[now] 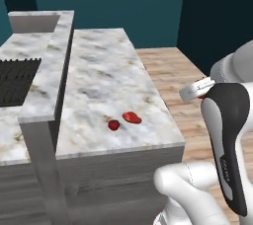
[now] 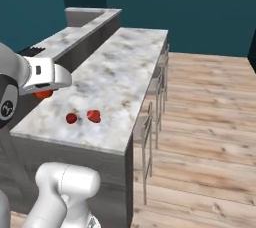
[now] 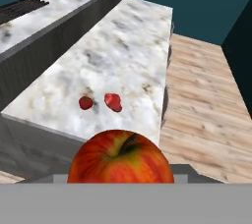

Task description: Open the fridge, remove the apple, tomato, and steak, and place them on any counter.

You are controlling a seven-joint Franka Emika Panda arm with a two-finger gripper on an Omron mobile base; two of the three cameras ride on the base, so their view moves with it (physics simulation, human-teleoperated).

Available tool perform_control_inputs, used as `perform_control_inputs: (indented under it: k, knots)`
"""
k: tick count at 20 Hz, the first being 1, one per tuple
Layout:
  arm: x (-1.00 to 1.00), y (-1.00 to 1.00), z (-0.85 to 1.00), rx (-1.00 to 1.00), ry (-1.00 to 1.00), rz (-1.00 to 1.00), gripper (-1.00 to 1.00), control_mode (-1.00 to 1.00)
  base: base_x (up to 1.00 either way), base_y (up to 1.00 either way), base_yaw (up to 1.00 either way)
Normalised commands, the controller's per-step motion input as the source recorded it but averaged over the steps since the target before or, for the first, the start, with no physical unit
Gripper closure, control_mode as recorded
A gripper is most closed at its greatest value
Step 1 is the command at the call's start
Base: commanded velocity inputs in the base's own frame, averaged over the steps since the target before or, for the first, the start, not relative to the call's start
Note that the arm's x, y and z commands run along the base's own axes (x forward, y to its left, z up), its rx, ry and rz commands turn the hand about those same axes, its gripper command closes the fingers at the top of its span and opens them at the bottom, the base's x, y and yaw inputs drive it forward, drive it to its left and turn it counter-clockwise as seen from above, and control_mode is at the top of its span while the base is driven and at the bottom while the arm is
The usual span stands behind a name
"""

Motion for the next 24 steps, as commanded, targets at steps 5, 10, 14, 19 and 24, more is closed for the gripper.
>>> perform_control_inputs:
  k: [5,10,14,19,24]
  knots:
    - [0.00,0.00,0.00,0.00,0.00,0.00,1.00,1.00,0.41,0.06,-0.07]
    - [0.00,0.00,0.00,0.00,0.00,0.00,1.00,1.00,0.49,0.15,-0.08]
    - [0.00,0.00,0.00,0.00,0.00,0.00,1.00,1.00,0.52,0.10,-0.09]
    - [0.00,0.00,0.00,0.00,0.00,0.00,1.00,1.00,0.44,0.13,-0.10]
    - [0.00,0.00,0.00,0.00,0.00,0.00,1.00,1.00,0.15,0.05,-0.07]
